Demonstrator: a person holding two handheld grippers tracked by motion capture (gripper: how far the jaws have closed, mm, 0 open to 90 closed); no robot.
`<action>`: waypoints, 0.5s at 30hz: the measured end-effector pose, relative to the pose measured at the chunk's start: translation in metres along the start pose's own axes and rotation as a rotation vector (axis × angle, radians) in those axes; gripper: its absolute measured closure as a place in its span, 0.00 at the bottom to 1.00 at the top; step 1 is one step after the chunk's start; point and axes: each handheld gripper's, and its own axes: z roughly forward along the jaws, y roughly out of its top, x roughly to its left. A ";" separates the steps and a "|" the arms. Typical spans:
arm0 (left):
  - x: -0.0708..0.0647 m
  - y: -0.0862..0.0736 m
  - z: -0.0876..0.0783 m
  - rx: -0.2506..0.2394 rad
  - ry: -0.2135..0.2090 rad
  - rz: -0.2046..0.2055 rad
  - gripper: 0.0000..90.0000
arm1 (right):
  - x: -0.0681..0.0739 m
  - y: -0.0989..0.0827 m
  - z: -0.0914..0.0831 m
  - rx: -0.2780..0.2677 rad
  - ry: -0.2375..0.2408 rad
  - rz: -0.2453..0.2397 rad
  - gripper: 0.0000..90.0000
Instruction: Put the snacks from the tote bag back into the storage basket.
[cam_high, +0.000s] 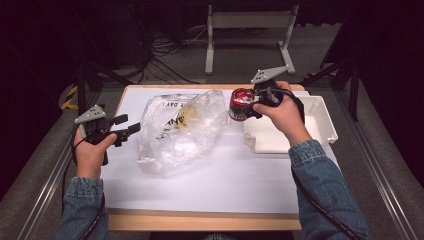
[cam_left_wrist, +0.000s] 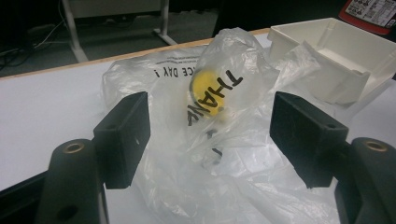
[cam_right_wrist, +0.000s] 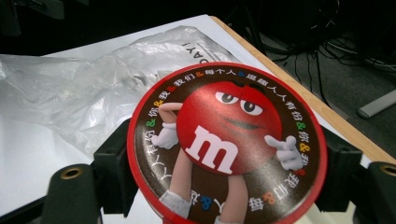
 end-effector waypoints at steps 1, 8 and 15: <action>0.000 0.000 0.000 0.002 0.002 -0.001 0.33 | -0.003 -0.002 -0.001 0.005 -0.002 0.005 0.28; 0.000 0.000 0.000 0.005 0.000 -0.005 0.33 | -0.015 -0.008 -0.009 0.010 -0.030 0.009 0.28; -0.002 0.000 -0.001 0.005 -0.001 -0.005 0.33 | -0.027 -0.016 -0.016 0.026 -0.056 0.017 0.28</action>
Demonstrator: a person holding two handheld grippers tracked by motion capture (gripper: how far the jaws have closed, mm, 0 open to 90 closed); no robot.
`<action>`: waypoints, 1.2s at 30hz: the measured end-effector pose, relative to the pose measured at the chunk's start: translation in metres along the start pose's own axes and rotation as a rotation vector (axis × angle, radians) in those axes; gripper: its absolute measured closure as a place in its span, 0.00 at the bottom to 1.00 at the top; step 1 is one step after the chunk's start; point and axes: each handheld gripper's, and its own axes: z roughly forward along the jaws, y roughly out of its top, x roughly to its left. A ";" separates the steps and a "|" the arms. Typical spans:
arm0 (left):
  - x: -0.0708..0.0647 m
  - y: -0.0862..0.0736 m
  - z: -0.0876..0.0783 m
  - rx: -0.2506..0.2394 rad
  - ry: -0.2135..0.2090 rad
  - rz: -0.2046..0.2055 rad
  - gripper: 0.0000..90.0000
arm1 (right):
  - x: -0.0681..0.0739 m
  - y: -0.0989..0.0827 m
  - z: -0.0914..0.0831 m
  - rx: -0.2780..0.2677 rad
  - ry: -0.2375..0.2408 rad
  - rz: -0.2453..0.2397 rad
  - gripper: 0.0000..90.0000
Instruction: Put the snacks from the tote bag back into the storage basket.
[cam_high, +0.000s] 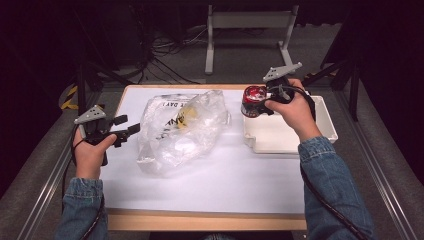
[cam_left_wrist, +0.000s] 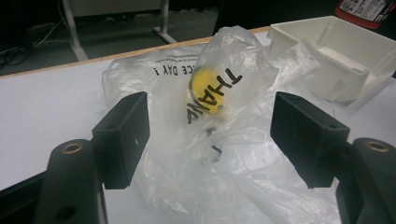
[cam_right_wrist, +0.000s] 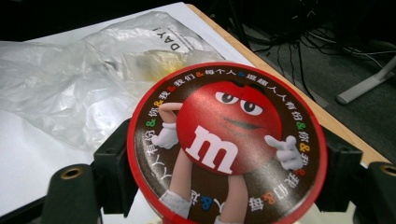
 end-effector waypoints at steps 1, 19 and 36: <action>0.000 0.000 0.000 -0.001 0.001 0.001 0.33 | -0.002 -0.001 -0.001 0.002 -0.003 0.001 0.28; 0.002 -0.003 -0.005 0.003 0.010 -0.002 0.32 | -0.024 -0.025 0.004 0.029 -0.029 -0.013 0.28; 0.004 -0.010 -0.015 0.008 0.035 -0.015 0.32 | -0.035 -0.052 0.031 0.096 -0.030 0.003 0.28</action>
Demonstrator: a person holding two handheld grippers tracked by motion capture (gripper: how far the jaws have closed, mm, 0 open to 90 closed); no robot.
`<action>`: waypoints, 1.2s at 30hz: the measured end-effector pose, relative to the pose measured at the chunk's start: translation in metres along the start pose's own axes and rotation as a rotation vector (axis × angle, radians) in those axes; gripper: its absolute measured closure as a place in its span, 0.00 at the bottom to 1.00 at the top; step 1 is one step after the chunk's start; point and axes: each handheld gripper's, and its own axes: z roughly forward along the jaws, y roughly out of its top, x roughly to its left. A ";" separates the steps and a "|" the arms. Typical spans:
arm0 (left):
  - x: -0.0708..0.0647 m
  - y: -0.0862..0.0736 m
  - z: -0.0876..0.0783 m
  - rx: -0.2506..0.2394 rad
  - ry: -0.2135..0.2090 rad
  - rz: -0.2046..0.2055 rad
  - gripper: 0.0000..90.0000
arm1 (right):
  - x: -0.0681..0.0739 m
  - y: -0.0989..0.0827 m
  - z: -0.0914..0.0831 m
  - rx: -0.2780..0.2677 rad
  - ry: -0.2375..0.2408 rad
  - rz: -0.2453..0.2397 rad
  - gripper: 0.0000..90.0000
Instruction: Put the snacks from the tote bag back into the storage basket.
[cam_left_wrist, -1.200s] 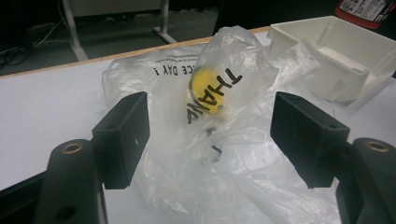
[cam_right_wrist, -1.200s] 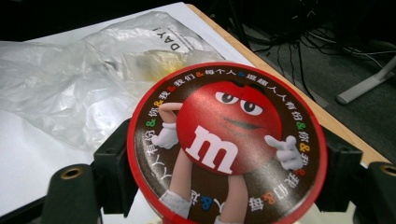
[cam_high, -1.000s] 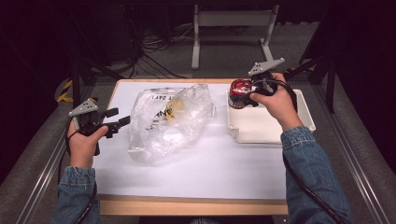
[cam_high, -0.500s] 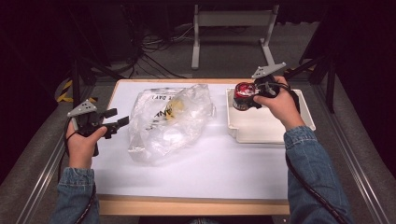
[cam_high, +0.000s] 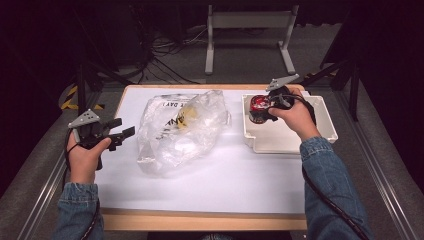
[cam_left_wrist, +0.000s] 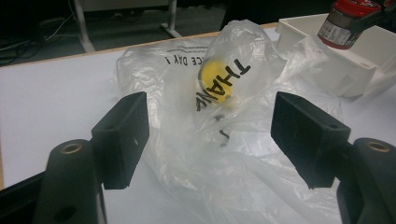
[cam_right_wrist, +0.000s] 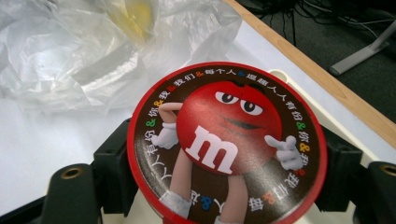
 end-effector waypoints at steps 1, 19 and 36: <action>0.000 0.000 -0.001 0.001 0.001 -0.001 0.32 | 0.000 -0.001 0.002 0.004 -0.001 0.000 0.28; 0.002 -0.006 -0.011 0.007 0.020 -0.016 0.32 | -0.004 -0.018 0.023 0.035 0.010 0.008 0.28; 0.004 -0.010 -0.016 0.015 0.035 -0.027 0.32 | -0.004 -0.029 0.038 0.057 0.028 0.007 0.28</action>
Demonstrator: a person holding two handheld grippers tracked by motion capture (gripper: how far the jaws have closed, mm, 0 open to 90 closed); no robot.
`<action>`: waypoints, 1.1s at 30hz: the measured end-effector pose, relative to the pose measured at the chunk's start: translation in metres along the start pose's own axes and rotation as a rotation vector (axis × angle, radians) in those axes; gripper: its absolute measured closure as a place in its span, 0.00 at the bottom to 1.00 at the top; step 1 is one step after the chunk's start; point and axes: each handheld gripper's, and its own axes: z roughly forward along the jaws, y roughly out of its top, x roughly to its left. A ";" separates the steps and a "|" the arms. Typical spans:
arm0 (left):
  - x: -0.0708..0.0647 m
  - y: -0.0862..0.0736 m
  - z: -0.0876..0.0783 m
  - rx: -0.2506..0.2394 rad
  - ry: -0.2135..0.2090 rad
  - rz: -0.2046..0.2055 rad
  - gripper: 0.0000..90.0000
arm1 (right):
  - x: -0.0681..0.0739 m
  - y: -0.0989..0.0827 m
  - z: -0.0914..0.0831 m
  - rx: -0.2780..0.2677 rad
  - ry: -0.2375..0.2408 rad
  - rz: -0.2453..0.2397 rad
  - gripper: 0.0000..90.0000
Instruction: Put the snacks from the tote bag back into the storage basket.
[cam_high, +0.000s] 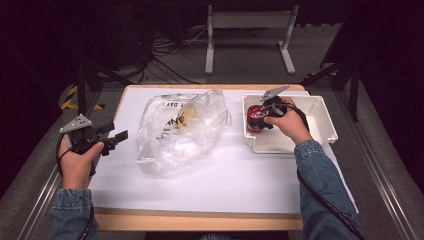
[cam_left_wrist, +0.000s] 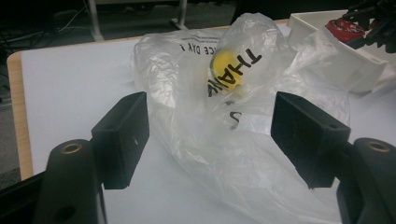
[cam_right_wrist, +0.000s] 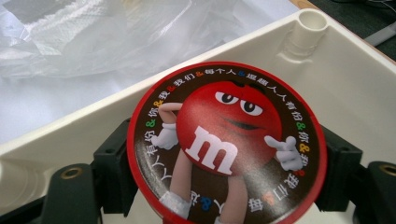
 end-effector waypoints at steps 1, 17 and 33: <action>0.000 0.000 0.000 -0.001 0.002 -0.002 0.32 | 0.000 0.000 0.000 0.000 0.000 0.000 0.28; 0.001 -0.002 0.001 0.006 -0.001 -0.006 0.32 | 0.001 -0.007 0.007 0.008 0.007 0.001 0.28; 0.001 -0.002 0.002 0.008 0.000 -0.011 0.32 | 0.003 -0.011 0.012 0.014 0.013 -0.008 0.28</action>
